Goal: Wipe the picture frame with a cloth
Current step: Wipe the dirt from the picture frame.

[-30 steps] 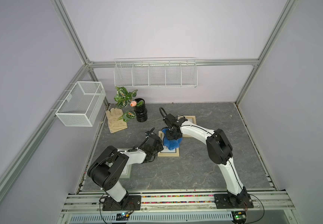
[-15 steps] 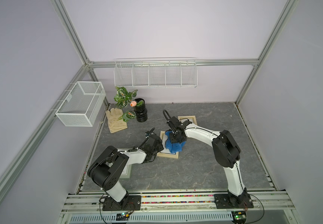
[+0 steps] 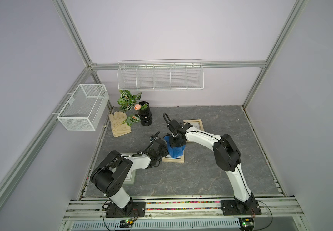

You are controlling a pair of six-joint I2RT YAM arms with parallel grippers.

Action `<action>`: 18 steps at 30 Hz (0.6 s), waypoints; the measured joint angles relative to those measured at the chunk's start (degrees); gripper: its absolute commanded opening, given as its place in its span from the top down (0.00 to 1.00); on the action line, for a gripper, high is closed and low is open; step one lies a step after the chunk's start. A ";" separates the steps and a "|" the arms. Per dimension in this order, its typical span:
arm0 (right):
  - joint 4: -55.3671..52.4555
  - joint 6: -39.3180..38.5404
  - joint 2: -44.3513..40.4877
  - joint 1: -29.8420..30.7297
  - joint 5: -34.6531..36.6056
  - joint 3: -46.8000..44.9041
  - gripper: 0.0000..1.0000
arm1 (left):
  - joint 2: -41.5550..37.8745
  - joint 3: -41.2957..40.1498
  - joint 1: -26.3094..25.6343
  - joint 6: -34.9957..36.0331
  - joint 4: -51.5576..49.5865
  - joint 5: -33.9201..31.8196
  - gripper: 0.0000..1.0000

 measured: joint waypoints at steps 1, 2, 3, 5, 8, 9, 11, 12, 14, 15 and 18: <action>-0.28 -0.07 1.20 -0.07 -0.09 1.84 0.93 | 0.00 0.02 0.00 -0.04 0.00 0.00 0.65; -0.66 -0.09 2.03 -0.02 -0.11 3.08 0.93 | 0.00 0.02 0.00 -0.07 -0.02 -0.02 0.65; -0.90 -0.11 2.29 0.11 -0.11 3.54 0.93 | 0.00 0.02 0.00 -0.09 -0.02 -0.02 0.65; -0.55 -0.11 2.10 0.50 0.20 2.95 0.93 | 0.00 0.02 0.00 -0.13 -0.02 -0.02 0.65; 2.75 -0.02 -1.29 1.05 0.66 -3.19 0.93 | 0.00 0.00 0.00 -0.48 -0.02 -0.07 0.65; 3.17 0.11 -2.78 1.22 0.74 -5.44 0.93 | 0.00 0.00 0.00 -0.63 -0.02 -0.11 0.65; 3.67 0.44 -6.54 1.62 0.94 -11.04 0.93 | 0.00 0.00 0.00 -1.07 -0.02 -0.15 0.65; 3.54 0.63 -8.07 1.75 0.98 -13.18 0.93 | 0.00 0.00 0.00 -1.27 -0.02 -0.17 0.65; 3.26 1.29 -10.75 1.92 0.85 -16.87 0.93 | 0.00 0.00 0.00 -1.60 -0.02 -0.22 0.65; 3.34 1.73 -11.47 2.03 0.68 -17.88 0.93 | -0.02 0.00 0.00 -1.75 0.00 -0.22 0.65; 3.74 3.21 -12.11 2.29 0.04 -18.71 0.93 | -0.04 -0.04 0.00 -2.21 0.02 -0.22 0.65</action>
